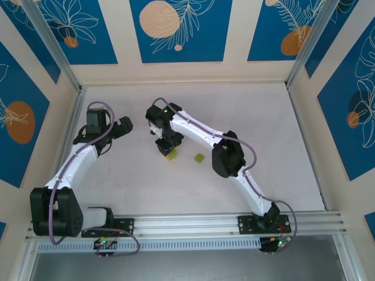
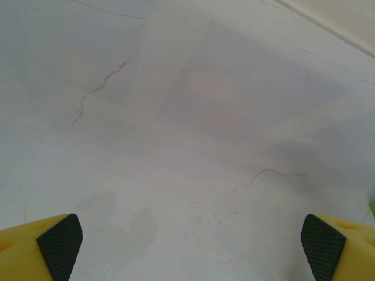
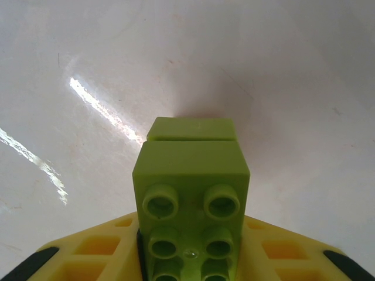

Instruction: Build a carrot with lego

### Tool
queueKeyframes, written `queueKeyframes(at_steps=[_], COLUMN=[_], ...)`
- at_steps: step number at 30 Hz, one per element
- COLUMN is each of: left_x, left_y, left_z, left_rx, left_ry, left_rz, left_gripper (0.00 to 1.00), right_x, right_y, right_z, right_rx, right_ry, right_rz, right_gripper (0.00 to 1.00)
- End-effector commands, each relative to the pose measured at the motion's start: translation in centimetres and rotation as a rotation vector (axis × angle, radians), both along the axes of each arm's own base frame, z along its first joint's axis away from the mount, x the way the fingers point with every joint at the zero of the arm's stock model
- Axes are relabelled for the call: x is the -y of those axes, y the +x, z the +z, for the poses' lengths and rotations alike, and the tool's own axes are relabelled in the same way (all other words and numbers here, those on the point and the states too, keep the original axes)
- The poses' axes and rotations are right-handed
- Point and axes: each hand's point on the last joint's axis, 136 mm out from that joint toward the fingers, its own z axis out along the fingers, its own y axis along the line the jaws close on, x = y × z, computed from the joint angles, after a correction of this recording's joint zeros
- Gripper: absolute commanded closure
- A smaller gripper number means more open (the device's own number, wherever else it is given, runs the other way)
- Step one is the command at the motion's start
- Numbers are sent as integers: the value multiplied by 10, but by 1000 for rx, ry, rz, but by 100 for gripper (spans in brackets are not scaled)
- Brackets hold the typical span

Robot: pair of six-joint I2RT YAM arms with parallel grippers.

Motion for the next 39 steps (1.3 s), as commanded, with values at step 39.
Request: queueKeyframes(at_steps=[39], left_x=[-7], left_y=[-3], left_z=[4], left_rx=[11], left_ry=[4], left_rz=[22], left_gripper=[1], right_x=[46], right_y=[-22], right_z=[32], right_rx=[-40], right_ry=[-165], right_rz=[49], right_gripper=[67])
